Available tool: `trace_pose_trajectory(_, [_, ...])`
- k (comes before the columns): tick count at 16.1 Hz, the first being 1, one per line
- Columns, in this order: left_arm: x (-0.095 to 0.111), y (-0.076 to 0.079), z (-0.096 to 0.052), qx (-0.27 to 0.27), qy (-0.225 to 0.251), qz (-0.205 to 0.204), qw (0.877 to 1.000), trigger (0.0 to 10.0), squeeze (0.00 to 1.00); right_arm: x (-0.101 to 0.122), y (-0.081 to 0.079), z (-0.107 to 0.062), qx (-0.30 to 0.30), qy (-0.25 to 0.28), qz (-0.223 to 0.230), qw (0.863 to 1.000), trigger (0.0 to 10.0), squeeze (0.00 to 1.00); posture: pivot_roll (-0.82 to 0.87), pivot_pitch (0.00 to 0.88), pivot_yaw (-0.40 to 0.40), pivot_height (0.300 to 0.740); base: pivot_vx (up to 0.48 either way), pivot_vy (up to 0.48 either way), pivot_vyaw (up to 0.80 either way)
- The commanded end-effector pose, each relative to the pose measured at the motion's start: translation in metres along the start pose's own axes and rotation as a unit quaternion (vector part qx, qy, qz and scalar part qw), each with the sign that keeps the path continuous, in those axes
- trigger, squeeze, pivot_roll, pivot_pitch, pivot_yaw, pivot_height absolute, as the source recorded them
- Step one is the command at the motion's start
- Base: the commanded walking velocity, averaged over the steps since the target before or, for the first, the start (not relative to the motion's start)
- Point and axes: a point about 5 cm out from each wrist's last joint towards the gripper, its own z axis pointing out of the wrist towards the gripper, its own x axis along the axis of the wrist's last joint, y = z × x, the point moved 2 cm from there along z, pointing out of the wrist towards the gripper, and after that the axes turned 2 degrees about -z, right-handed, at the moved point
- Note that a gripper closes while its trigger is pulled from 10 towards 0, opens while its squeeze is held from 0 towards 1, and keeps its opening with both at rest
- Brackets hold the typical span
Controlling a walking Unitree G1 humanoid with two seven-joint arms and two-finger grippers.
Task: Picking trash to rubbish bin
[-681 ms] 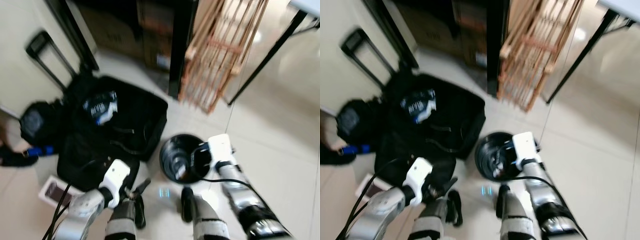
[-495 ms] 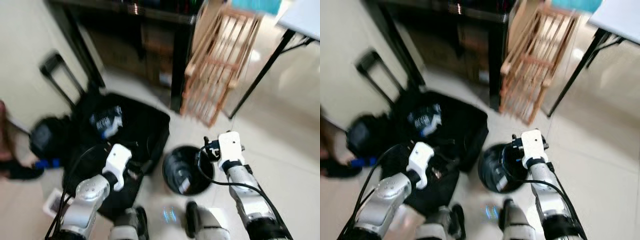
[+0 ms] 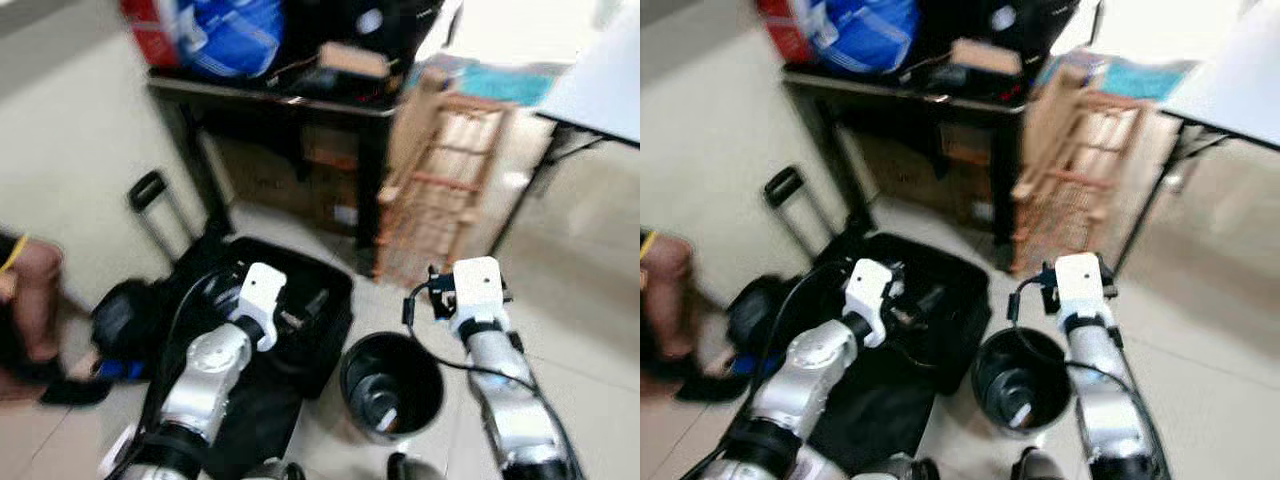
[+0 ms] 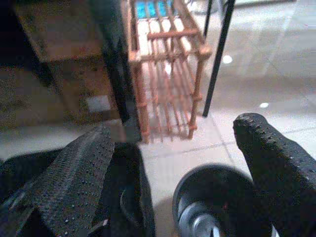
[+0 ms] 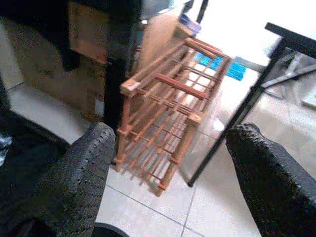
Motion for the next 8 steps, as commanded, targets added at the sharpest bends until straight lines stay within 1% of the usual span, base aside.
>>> trace_pose_trajectory(1, [0.004,-0.003,0.002,0.012,0.010,0.001,1.000,10.0,0.00,-0.003,0.006,-0.004,-0.025,-0.011,-0.003,1.000,10.0,0.00,-0.09,0.061,0.102,0.740,0.000,0.000,-0.78])
trace_pose_trajectory(2, [0.006,-0.001,0.003,0.012,0.014,0.000,1.000,10.0,0.00,-0.004,0.009,-0.006,-0.036,-0.016,0.001,0.999,10.0,0.00,-0.09,0.055,0.084,0.740,0.000,0.000,-0.77])
trace_pose_trajectory(3, [0.011,0.007,0.009,0.004,0.029,0.008,1.000,10.0,0.00,-0.012,0.017,-0.009,-0.072,-0.042,0.029,0.996,10.0,0.00,-0.09,0.051,0.069,0.740,0.000,0.000,-0.78])
trace_pose_trajectory(4, [0.014,0.008,0.011,0.006,0.034,0.006,0.999,10.0,0.00,-0.012,0.022,-0.010,-0.082,-0.040,0.028,0.995,10.0,0.00,-0.10,0.052,0.061,0.740,0.000,0.000,-0.77])
trace_pose_trajectory(6, [0.016,0.014,0.016,0.004,0.044,0.004,0.999,10.0,0.00,-0.010,0.030,-0.010,-0.095,-0.043,0.031,0.994,10.0,0.00,-0.12,0.047,0.044,0.740,0.000,0.000,0.00])
trace_pose_trajectory(8, [0.015,0.016,0.018,0.001,0.044,0.002,0.999,10.0,0.00,-0.009,0.030,-0.010,-0.090,-0.043,0.033,0.994,10.0,0.00,-0.12,0.051,0.038,0.740,0.000,-0.277,0.00])
